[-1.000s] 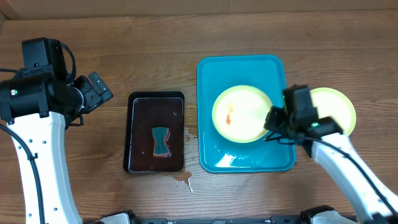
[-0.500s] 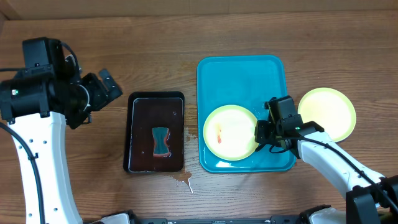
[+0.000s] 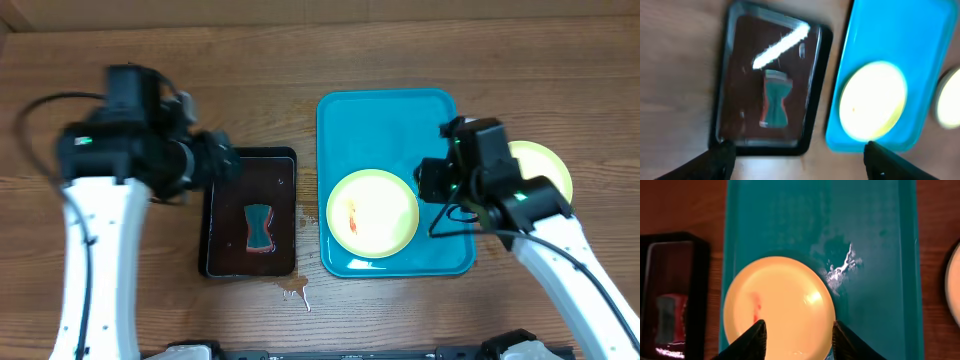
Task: Clean dirty plates on tray and stack at the side
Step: 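Grasp the sponge from the black tray with the left gripper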
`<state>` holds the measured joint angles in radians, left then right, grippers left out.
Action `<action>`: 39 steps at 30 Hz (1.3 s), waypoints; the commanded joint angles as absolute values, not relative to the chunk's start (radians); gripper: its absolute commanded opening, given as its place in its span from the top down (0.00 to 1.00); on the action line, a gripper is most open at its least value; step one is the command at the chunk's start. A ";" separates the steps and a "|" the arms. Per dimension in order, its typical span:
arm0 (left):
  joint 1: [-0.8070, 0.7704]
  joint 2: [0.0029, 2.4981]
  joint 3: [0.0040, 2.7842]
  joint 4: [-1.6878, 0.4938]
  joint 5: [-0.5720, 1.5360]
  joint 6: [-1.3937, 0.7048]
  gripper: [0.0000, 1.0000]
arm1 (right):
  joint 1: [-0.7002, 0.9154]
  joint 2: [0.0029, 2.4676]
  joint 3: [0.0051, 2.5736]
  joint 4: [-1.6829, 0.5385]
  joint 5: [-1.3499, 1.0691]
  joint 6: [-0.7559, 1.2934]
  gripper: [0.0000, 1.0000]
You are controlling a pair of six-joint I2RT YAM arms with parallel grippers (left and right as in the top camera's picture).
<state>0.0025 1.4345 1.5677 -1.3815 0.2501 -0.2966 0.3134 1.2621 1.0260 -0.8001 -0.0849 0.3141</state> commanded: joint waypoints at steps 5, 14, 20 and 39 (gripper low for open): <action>-0.197 1.475 1.141 -1.075 0.129 -0.344 0.19 | 0.312 1.227 1.043 -0.897 -0.098 0.306 0.52; -0.230 1.706 1.022 -0.845 0.022 -0.472 0.52 | 0.312 1.227 1.043 -0.915 -0.099 0.306 0.53; -0.231 1.826 1.022 -0.849 0.029 -0.479 0.87 | 0.312 1.231 1.043 -0.911 -0.099 0.306 0.53; -0.232 1.680 1.384 -1.103 -0.079 -0.356 0.96 | 0.120 1.286 1.037 -0.950 -0.011 0.339 0.55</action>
<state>-0.2279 1.7233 1.3010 -1.0733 -0.0277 -0.4110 0.1619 1.2476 1.0397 -0.9531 0.1017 0.4622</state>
